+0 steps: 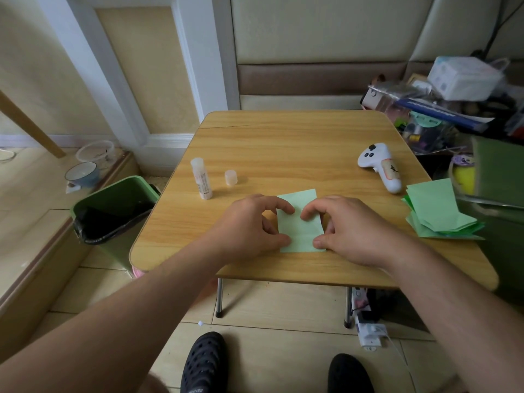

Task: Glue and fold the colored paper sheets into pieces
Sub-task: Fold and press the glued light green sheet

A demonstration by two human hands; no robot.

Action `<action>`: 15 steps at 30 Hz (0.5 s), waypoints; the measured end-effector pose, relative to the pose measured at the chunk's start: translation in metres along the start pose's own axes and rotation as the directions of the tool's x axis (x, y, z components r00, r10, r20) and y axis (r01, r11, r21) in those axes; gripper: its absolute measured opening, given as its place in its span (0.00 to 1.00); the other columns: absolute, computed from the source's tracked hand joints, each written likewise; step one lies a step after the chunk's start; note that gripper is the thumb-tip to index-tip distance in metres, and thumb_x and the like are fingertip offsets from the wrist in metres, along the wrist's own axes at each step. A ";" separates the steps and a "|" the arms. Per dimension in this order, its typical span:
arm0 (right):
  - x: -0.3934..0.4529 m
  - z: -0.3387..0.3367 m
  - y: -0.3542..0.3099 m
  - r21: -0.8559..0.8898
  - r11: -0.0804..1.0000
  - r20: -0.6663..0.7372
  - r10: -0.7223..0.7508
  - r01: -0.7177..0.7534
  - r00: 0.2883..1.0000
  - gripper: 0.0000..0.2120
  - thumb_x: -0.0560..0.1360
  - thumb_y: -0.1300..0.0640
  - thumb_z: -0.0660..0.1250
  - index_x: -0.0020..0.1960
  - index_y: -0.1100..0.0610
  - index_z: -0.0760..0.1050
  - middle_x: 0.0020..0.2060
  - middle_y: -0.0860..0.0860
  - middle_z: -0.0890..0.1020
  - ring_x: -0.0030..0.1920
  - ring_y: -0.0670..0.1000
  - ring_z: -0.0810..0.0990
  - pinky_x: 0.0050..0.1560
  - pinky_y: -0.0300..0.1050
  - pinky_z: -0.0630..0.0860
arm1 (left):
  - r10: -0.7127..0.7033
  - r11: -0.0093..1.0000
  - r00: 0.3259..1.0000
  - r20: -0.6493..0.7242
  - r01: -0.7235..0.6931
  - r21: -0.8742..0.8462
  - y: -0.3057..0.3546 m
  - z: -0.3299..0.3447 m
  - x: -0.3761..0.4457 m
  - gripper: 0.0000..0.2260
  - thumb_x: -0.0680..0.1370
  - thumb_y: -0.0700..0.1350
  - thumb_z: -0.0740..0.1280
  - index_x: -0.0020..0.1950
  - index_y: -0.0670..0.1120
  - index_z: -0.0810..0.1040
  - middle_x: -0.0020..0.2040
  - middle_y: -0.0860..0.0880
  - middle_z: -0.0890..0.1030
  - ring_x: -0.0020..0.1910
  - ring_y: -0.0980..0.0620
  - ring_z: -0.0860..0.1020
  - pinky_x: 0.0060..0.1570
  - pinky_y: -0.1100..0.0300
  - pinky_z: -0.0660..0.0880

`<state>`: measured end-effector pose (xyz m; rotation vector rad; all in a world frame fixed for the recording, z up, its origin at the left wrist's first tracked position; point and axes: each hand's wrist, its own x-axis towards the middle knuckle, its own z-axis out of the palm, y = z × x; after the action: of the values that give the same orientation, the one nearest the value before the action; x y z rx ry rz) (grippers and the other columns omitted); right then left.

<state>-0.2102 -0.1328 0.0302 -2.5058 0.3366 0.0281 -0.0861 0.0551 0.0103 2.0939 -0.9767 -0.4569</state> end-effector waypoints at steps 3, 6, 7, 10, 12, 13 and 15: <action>0.001 0.000 0.000 -0.011 1.000 0.002 -0.009 0.009 1.000 0.21 0.72 0.59 0.79 0.58 0.41 0.78 0.49 0.40 0.77 0.43 0.41 0.80 0.41 0.33 0.69 | 0.006 1.000 1.000 -0.002 -0.006 0.000 -0.001 0.000 0.000 0.22 0.69 0.44 0.82 0.60 0.58 0.82 0.56 0.57 0.77 0.35 0.62 0.82 0.38 0.70 0.73; 0.002 0.001 0.001 -0.016 1.000 0.008 -0.014 0.014 1.000 0.22 0.72 0.59 0.79 0.59 0.41 0.78 0.50 0.39 0.76 0.44 0.40 0.79 0.43 0.34 0.70 | 0.012 1.000 1.000 -0.003 -0.012 0.006 -0.001 0.001 0.000 0.22 0.69 0.44 0.82 0.60 0.58 0.82 0.56 0.57 0.77 0.36 0.61 0.83 0.39 0.71 0.73; 0.002 0.001 0.001 -0.013 1.000 0.008 -0.014 0.014 1.000 0.22 0.72 0.59 0.79 0.59 0.41 0.78 0.50 0.39 0.76 0.44 0.40 0.79 0.43 0.34 0.70 | 0.012 1.000 1.000 -0.003 -0.012 0.008 -0.001 0.001 0.000 0.22 0.69 0.44 0.82 0.60 0.58 0.82 0.56 0.57 0.77 0.36 0.61 0.83 0.39 0.71 0.74; 0.001 0.000 0.000 -0.010 1.000 0.010 -0.011 0.011 1.000 0.22 0.72 0.60 0.79 0.59 0.41 0.78 0.49 0.39 0.76 0.46 0.40 0.78 0.44 0.34 0.70 | 0.014 1.000 1.000 -0.002 -0.014 0.012 -0.001 0.001 0.000 0.23 0.69 0.44 0.82 0.60 0.58 0.82 0.56 0.57 0.77 0.36 0.61 0.83 0.39 0.70 0.74; 0.000 0.000 -0.001 -0.006 1.000 0.007 -0.008 0.008 1.000 0.21 0.72 0.60 0.79 0.59 0.42 0.78 0.47 0.39 0.76 0.45 0.40 0.77 0.44 0.34 0.70 | 0.015 1.000 1.000 -0.004 -0.015 0.014 -0.002 0.001 0.000 0.22 0.69 0.44 0.82 0.60 0.59 0.82 0.56 0.57 0.77 0.36 0.62 0.83 0.38 0.71 0.73; 0.000 0.000 -0.001 -0.003 1.000 0.007 -0.006 0.006 1.000 0.21 0.72 0.60 0.79 0.59 0.42 0.78 0.46 0.40 0.76 0.45 0.40 0.77 0.43 0.35 0.70 | 0.016 1.000 1.000 -0.004 -0.016 0.015 -0.001 0.001 0.000 0.22 0.69 0.44 0.82 0.60 0.59 0.82 0.56 0.57 0.77 0.36 0.62 0.83 0.38 0.72 0.73; 0.000 0.000 -0.002 -0.003 1.000 0.005 -0.007 0.007 1.000 0.21 0.72 0.59 0.79 0.59 0.42 0.78 0.45 0.40 0.76 0.45 0.40 0.77 0.43 0.35 0.70 | 0.016 1.000 1.000 -0.004 -0.016 0.021 -0.001 0.001 0.001 0.22 0.69 0.44 0.82 0.59 0.60 0.81 0.56 0.57 0.77 0.36 0.62 0.83 0.38 0.72 0.73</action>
<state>-0.2094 -0.1315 0.0308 -2.5096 0.3261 0.0323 -0.0855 0.0547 0.0089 2.1036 -0.9999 -0.4357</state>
